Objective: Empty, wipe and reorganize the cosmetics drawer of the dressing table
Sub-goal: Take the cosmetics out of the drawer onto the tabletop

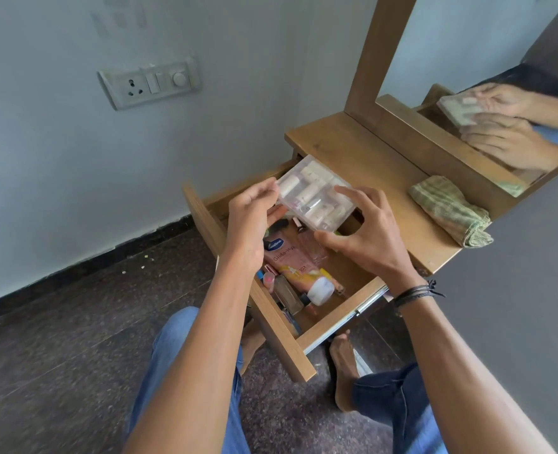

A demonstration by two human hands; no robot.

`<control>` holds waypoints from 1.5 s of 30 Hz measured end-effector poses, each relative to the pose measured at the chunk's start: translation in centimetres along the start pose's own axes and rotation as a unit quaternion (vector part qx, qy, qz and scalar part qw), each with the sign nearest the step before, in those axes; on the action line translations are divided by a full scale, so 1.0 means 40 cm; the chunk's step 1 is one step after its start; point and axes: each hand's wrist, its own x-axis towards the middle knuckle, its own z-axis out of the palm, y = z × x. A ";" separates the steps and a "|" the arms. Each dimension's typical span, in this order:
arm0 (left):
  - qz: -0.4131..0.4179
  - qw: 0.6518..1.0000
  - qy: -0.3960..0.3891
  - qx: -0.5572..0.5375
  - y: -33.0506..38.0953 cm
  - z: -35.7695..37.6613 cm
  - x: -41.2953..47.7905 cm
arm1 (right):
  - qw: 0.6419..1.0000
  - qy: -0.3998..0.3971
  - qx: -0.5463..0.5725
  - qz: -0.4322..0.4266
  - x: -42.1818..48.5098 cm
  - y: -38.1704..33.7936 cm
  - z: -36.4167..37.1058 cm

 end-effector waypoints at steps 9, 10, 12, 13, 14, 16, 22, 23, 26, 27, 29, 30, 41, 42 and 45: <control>0.066 0.982 -0.089 0.153 -0.020 0.036 0.019 | 0.998 0.048 -0.018 0.045 0.142 0.052 -0.012; 0.073 0.975 -0.099 0.184 -0.017 0.042 0.024 | 0.997 0.053 -0.015 0.052 0.155 0.057 -0.012; 0.089 0.961 -0.108 0.237 -0.007 0.058 0.031 | 0.995 0.070 -0.006 0.068 0.180 0.064 -0.014; 0.100 0.955 -0.107 0.259 -0.004 0.067 0.036 | 0.994 0.077 -0.004 0.076 0.192 0.069 -0.017; 0.114 0.947 -0.106 0.282 -0.001 0.079 0.043 | 0.994 0.077 -0.004 0.083 0.203 0.074 -0.021; 0.140 0.924 -0.115 0.336 0.003 0.106 0.071 | 0.994 0.063 -0.001 0.088 0.228 0.087 -0.030; 0.192 0.855 -0.123 0.465 0.011 0.199 0.209 | 0.994 0.050 0.011 0.098 0.297 0.126 -0.043; 0.193 0.849 -0.118 0.477 0.016 0.208 0.230 | 0.994 0.052 0.008 0.100 0.302 0.129 -0.042; 0.181 0.833 -0.126 0.508 0.021 0.241 0.284 | 0.992 0.068 0.013 0.105 0.316 0.142 -0.043; 0.178 0.827 -0.132 0.517 0.018 0.250 0.295 | 0.992 0.075 0.016 0.104 0.319 0.147 -0.042; 0.175 0.821 -0.140 0.526 0.011 0.264 0.308 | 0.991 0.084 0.022 0.103 0.322 0.154 -0.039; 0.174 0.820 -0.141 0.527 0.007 0.270 0.312 | 0.990 0.087 0.024 0.105 0.323 0.157 -0.037; 0.173 0.823 -0.145 0.521 0.001 0.284 0.329 | 0.991 0.082 -0.013 0.104 0.328 0.153 -0.030; 0.171 0.825 -0.148 0.518 0.002 0.282 0.329 | 0.991 0.080 -0.013 0.104 0.328 0.151 -0.031; 0.156 0.844 -0.142 0.494 0.009 0.269 0.316 | 0.991 0.077 -0.016 0.104 0.329 0.148 -0.032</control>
